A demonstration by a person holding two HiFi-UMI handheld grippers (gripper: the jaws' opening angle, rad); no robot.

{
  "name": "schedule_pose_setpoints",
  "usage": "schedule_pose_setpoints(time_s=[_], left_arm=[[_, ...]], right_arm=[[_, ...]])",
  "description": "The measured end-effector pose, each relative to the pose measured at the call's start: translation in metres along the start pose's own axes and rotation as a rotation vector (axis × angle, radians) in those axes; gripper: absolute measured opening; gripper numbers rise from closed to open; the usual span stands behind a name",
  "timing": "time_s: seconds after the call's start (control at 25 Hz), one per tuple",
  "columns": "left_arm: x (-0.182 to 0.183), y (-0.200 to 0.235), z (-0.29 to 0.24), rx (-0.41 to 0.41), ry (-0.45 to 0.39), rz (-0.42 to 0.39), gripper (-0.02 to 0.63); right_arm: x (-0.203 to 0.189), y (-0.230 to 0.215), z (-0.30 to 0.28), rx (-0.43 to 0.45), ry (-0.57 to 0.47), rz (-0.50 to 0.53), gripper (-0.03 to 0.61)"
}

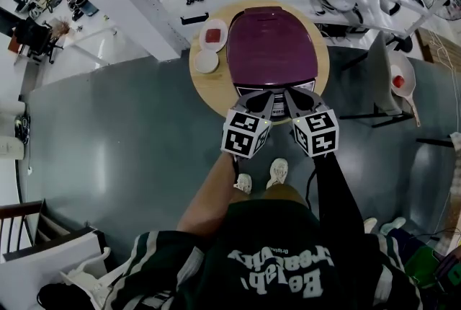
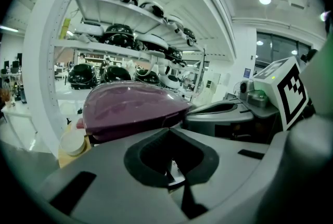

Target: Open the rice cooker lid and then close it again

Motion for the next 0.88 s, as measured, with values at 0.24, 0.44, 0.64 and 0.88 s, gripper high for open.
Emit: schedule_pose_setpoints(time_s=[0.24, 0.44, 0.64, 0.88], left_arm=[[0.0004, -0.0002, 0.0013, -0.002, 0.002, -0.002, 0.0], [0.0018, 0.0015, -0.002, 0.012, -0.003, 0.005, 0.0], [0.0006, 0.0031, -0.002, 0.008, -0.005, 0.01, 0.0], [0.0005, 0.0035, -0.0025, 0.008, -0.002, 0.013, 0.0]], right_arm=[[0.0006, 0.001, 0.0007, -0.001, 0.003, -0.005, 0.003], [0.0015, -0.002, -0.0017, -0.009, 0.004, -0.001, 0.003], [0.0005, -0.0015, -0.0033, 0.0, 0.007, -0.007, 0.003], [0.0007, -0.0012, -0.0039, -0.001, 0.016, 0.009, 0.003]])
Point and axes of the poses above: the fingertips, and each gripper's own axes: z backward along the fingers, y to its left, x out of its top, the point moved 2 cm from there along z, backward along the fingers, and after that the axes turned 2 degrees about y, right-handed, at the moved point
